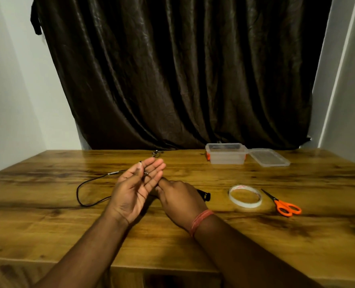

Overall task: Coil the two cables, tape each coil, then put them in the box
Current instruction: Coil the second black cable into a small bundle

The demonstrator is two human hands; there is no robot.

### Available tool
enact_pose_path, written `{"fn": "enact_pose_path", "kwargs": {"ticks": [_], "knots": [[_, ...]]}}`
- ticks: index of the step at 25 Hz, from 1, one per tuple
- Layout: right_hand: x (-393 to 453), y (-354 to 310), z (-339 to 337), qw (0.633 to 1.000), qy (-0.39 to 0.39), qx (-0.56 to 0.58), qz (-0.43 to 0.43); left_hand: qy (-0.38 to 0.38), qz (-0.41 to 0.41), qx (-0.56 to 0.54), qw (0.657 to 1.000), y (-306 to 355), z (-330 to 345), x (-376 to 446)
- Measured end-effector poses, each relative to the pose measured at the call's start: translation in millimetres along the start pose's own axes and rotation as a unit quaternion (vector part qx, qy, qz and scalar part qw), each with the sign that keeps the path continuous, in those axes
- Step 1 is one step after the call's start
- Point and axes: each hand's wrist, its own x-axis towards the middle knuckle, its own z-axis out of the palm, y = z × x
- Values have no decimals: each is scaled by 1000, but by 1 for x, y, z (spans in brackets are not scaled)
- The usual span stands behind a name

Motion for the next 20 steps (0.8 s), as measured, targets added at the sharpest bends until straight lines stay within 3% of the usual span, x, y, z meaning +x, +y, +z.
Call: {"fn": "enact_pose_path", "kwargs": {"ticks": [10,16,20], "knots": [[-3,9,-12,997,32,69,-16,103,25,179,978,-2,-5,1],[-4,11,-10,998,10,50,-39,104,-2,151,983,-5,-10,4],[-4,16,-8,999,-24,13,-39,111,2,20,994,1,-14,8]]}}
